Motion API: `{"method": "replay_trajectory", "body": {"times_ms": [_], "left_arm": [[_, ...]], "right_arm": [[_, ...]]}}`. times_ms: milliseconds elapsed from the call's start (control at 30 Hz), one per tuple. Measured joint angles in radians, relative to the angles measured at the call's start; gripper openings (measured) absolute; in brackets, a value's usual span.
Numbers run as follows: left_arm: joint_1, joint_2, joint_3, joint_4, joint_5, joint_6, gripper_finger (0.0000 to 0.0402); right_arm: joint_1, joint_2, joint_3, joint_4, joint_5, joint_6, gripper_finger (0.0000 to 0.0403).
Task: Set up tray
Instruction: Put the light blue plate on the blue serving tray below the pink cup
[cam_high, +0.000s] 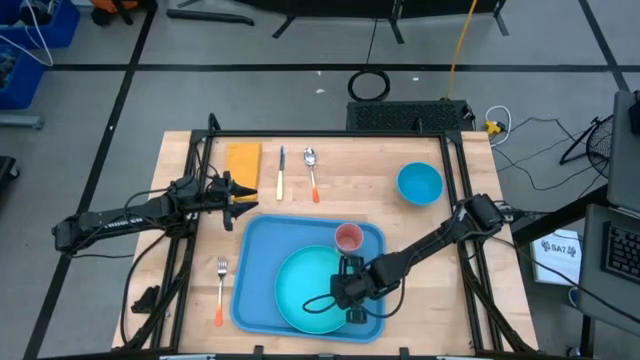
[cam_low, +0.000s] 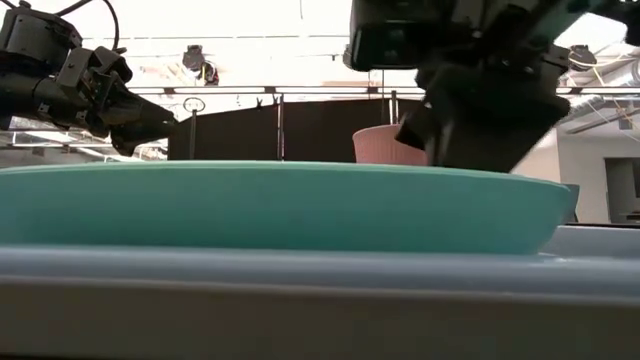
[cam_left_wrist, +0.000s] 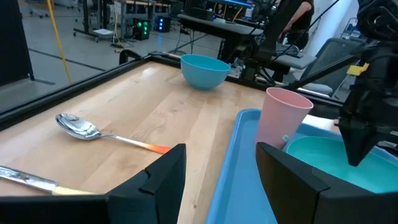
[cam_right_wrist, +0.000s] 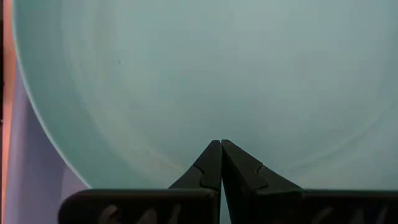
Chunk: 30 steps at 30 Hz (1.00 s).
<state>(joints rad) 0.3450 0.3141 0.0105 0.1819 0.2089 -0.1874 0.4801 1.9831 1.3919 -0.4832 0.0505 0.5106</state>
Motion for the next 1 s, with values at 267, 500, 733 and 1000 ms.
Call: {"method": "replay_trajectory", "body": {"times_ms": [267, 500, 733, 1000], "left_arm": [[0.0, 0.0, 0.0, 0.001, 0.0, 0.0, 0.02], [0.0, 0.0, 0.0, 0.002, 0.0, 0.008, 0.02], [0.0, 0.0, 0.0, 0.002, 0.0, 0.009, 0.02], [0.0, 0.0, 0.0, 0.002, 0.0, 0.009, 0.02]], "right_arm": [[0.008, -0.003, -0.04, -0.045, -0.044, 0.074, 0.0], [0.028, -0.018, -0.041, -0.136, -0.057, 0.126, 0.0], [0.042, -0.054, -0.044, -0.198, -0.057, 0.166, 0.0], [0.065, -0.075, -0.044, -0.283, -0.059, 0.22, 0.0]]}}
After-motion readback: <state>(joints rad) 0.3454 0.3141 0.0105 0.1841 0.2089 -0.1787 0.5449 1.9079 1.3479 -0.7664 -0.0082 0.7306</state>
